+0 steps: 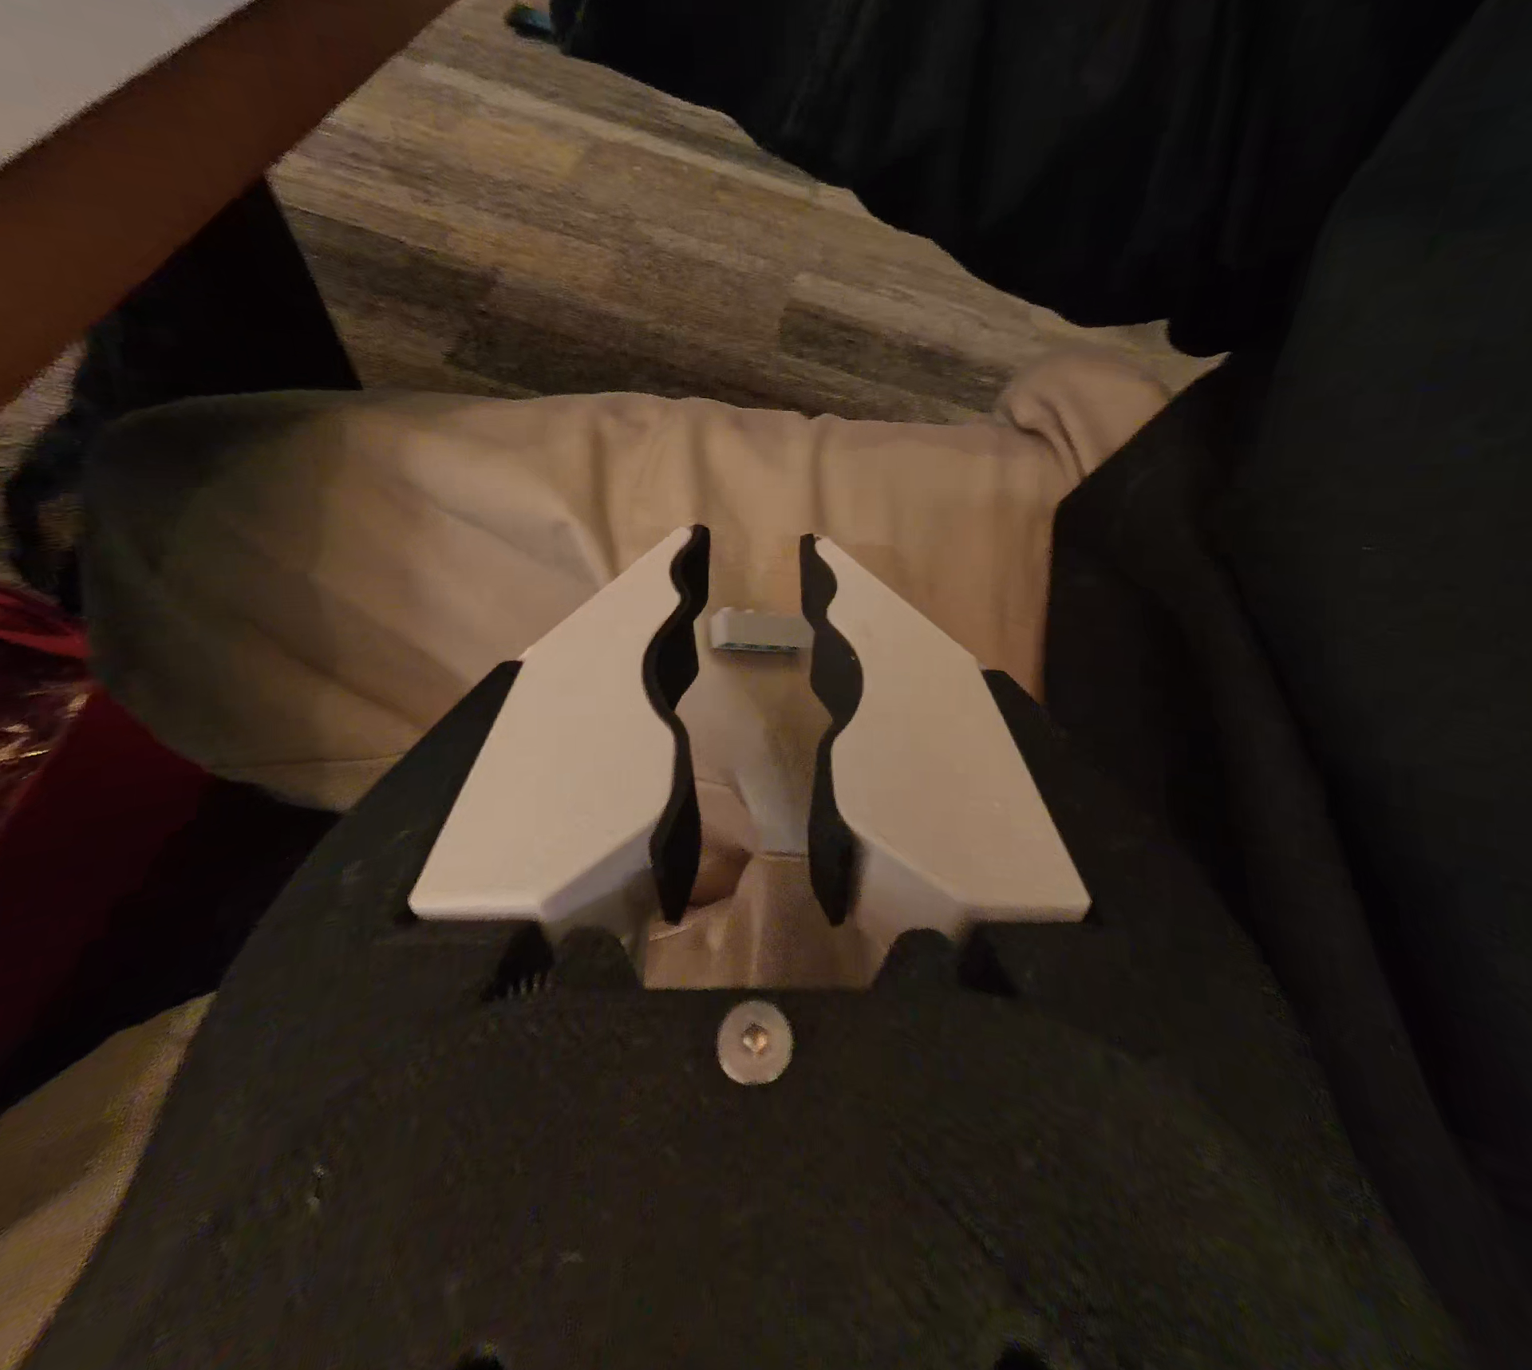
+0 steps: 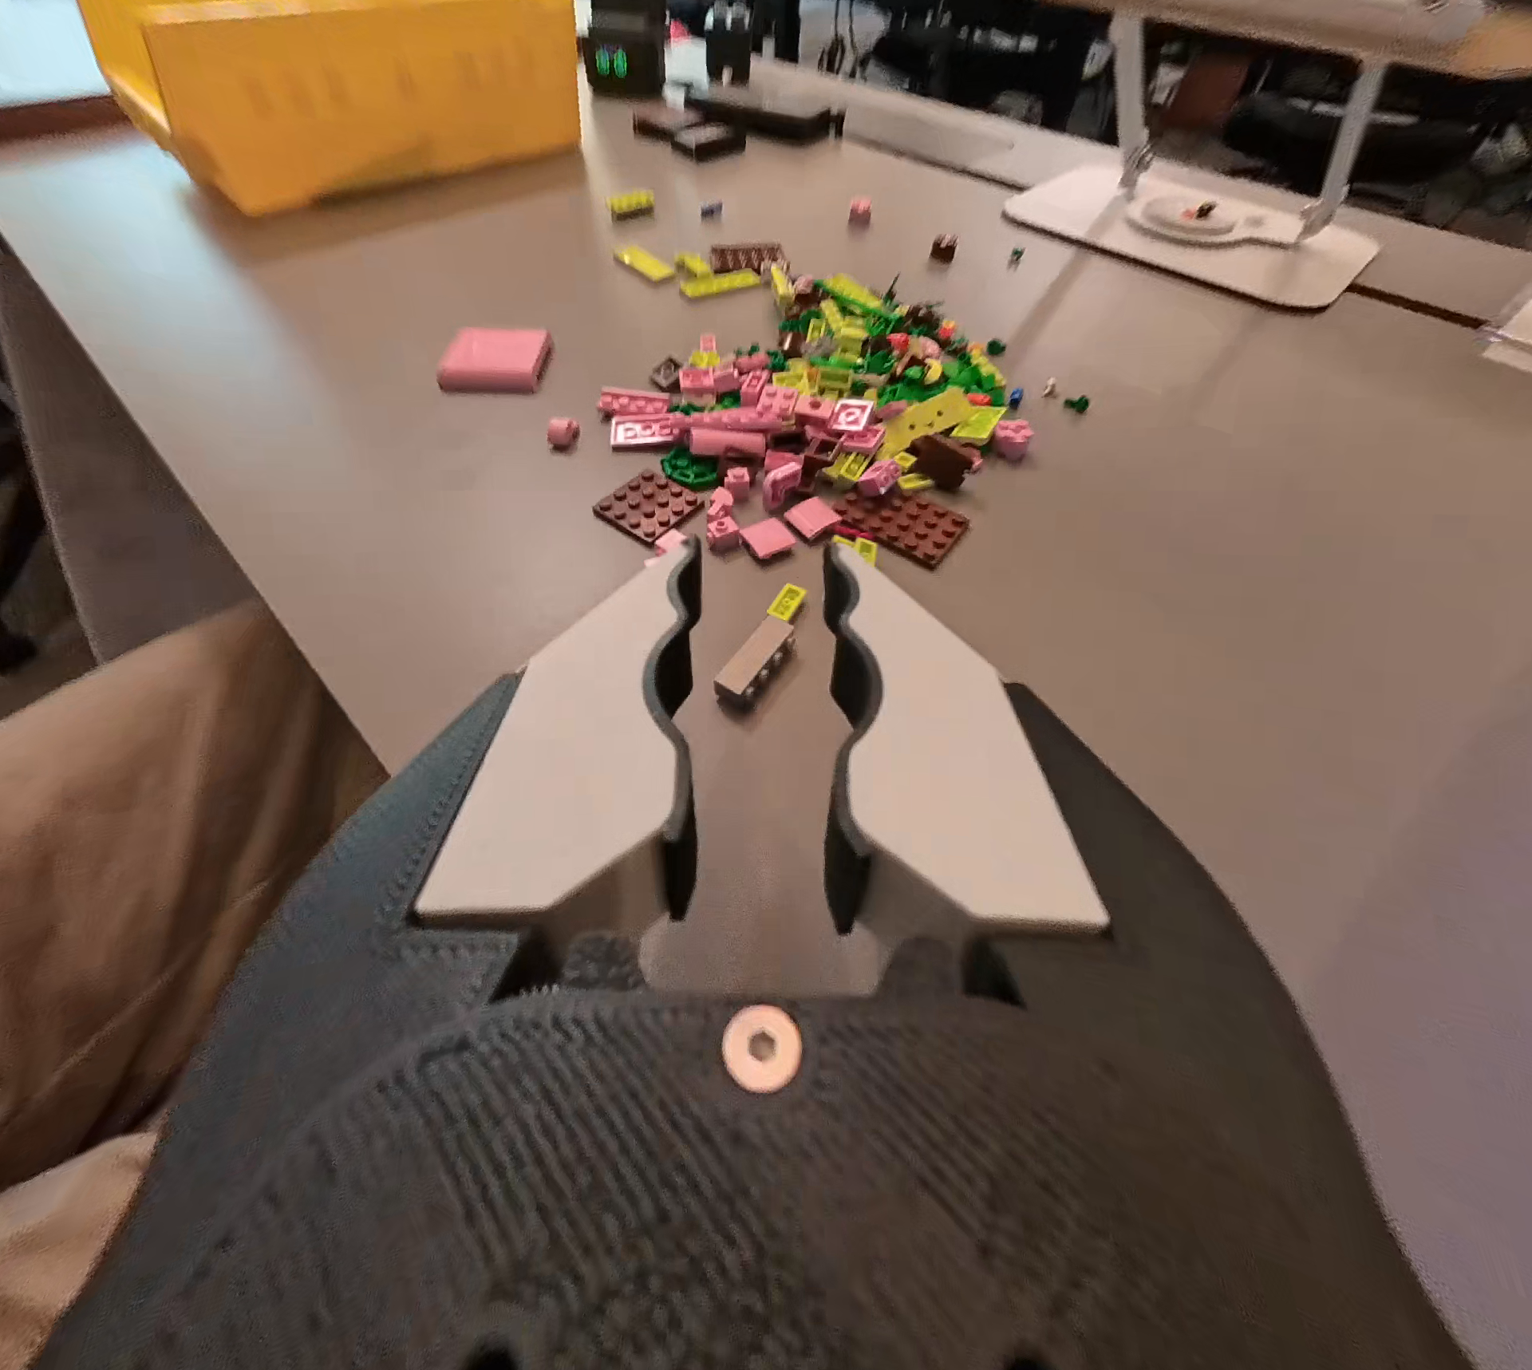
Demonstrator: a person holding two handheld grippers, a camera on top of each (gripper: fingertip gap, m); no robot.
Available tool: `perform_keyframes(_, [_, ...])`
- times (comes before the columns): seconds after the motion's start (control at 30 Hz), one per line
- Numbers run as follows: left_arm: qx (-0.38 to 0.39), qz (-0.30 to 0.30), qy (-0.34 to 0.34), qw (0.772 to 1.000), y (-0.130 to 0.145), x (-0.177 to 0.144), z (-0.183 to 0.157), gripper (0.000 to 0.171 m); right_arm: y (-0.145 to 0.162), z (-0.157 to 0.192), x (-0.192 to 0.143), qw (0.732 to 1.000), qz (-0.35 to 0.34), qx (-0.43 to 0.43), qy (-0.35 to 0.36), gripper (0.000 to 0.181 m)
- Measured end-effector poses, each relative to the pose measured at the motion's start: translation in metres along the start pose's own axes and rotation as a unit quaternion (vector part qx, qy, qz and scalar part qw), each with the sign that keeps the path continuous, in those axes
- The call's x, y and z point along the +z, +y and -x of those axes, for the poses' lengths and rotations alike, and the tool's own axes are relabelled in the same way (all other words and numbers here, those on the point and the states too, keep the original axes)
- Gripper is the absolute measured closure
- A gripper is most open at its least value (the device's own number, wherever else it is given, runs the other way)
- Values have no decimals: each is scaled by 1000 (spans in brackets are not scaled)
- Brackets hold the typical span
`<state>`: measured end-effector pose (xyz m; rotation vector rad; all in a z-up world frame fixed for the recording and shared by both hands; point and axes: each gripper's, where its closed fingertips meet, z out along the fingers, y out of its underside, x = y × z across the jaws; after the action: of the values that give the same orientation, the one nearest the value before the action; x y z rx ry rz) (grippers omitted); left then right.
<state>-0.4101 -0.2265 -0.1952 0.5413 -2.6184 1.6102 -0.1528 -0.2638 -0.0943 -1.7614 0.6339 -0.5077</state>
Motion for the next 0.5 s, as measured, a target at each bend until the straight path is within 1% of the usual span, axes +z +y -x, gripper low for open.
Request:
perform_keyframes(0.07, [-13, 12, 17, 1000, 4, 3, -3, 141, 5, 0, -9, 999, -20, 28, -8, 159])
perform_keyframes(0.1, [-12, 22, 17, 1000, 7, 5, -4, 134, 13, 1, -10, 999, -19, 42, -13, 159])
perform_keyframes(0.13, [-7, 32, 18, 999, 11, 8, -5, 133, 19, 1, -12, 998, -24, 52, -14, 158])
perform_keyframes(0.17, [1, 42, 21, 999, 15, 11, -7, 132, 13, 3, -17, 997, -51, 50, -19, 158])
perform_keyframes(0.2, [6, 51, 23, 998, 18, 14, -10, 128, 5, 3, -23, 995, -91, 36, -10, 162])
perform_keyframes(0.23, [10, 62, 21, 998, 22, 17, -10, 127, -1, -2, -29, 992, -119, 27, 13, 170])
perform_keyframes(0.27, [13, 75, 11, 997, 26, 21, -8, 128, -2, -3, -30, 991, -128, 22, 22, 174])
perform_keyframes(0.3, [18, 90, -6, 996, 31, 23, -2, 129, -1, -1, -29, 992, -121, 18, 19, 174])
perform_keyframes(0.33, [26, 108, -21, 994, 38, 26, 2, 130, 2, 0, -26, 994, -107, 15, 18, 173])
perform_keyframes(0.4, [43, 145, -21, 988, 52, 30, 3, 133, 7, 1, -20, 997, -80, 10, 17, 170])
perform_keyframes(0.43, [49, 154, -21, 987, 55, 32, 3, 139, 9, 1, -19, 997, -71, 10, 16, 170])
perform_keyframes(0.5, [58, 143, -33, 988, 50, 33, 6, 166, 10, 0, -17, 998, -61, 19, 15, 167])
